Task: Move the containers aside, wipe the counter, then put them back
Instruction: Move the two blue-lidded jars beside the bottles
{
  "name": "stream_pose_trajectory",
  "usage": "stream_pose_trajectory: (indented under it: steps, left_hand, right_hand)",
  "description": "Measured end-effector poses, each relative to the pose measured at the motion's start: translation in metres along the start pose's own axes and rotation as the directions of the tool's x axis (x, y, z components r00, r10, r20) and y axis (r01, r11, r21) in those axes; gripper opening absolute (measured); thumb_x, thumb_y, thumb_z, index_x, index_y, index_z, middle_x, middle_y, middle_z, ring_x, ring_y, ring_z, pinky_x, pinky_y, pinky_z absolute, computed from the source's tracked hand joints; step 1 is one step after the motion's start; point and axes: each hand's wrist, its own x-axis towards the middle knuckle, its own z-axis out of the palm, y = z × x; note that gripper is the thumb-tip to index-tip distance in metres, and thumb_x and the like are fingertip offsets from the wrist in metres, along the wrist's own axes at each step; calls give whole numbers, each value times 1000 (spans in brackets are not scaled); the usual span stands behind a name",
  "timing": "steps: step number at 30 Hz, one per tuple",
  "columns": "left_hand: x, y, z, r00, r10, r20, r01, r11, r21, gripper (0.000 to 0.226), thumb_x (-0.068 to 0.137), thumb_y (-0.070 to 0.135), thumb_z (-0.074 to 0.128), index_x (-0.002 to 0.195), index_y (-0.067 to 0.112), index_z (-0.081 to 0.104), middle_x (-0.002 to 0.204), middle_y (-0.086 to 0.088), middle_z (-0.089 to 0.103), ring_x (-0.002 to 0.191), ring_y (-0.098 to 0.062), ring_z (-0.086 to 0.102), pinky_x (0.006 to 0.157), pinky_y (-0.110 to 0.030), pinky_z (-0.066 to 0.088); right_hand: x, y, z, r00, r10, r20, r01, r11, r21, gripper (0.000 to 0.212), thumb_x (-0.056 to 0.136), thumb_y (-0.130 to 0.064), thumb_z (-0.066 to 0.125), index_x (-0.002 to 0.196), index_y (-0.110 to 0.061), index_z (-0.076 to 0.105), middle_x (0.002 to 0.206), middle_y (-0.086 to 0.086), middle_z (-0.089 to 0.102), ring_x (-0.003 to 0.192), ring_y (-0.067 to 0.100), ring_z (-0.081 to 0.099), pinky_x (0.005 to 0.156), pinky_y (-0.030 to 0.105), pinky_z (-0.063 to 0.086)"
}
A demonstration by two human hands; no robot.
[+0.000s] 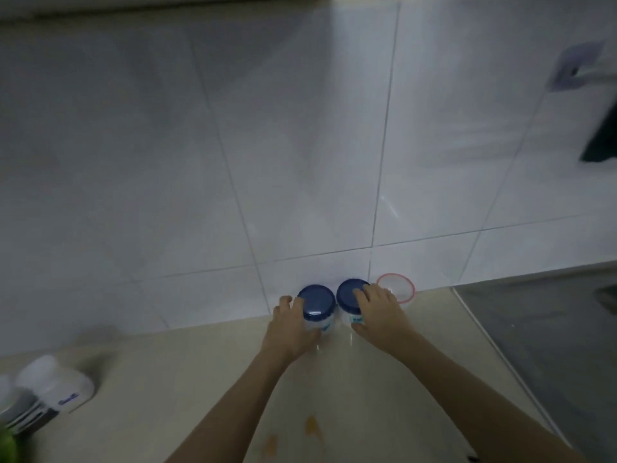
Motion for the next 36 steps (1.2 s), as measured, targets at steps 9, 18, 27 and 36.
stream_pose_trajectory:
  steps: [9,18,27,36]
  left_hand:
    - [61,3,32,996,57,-67,-59,998,-23,68,72,37,74,131,18,46,123,-10,47,113,-29,43,89,-29,32]
    - [18,-16,-5,999,35,3,-35,995,98,76,74,46,70,138,23,36,126,-12,36,111,-34,44,90,-39,45]
    - [-119,-115,-84,988,-150,-39,154,974,167,69,75,54,64,133,25,39,124,-9,40,109,-32,46,89,-44,48]
    - [-210,-254,-146,912,-378,-158,402,902,160,72,69,62,64,128,26,46,123,-10,52,116,-31,45,95,-40,42]
  right_hand:
    - [45,15,26,998,-4,-64,5,1000,18,68,47,-49,80,95,-4,63,82,14,66,74,34,65,84,46,53]
    - [15,5,9,990,-126,-58,121,990,-78,84,54,-53,82,118,-5,56,107,21,63,92,38,62,90,48,50]
    - [-31,-128,-25,977,-214,7,208,955,211,76,74,-57,64,133,-17,37,127,8,45,111,27,47,86,37,49]
    - [-15,-325,-14,911,-404,81,357,871,338,79,70,-54,70,133,-18,38,129,6,44,116,26,45,90,37,47]
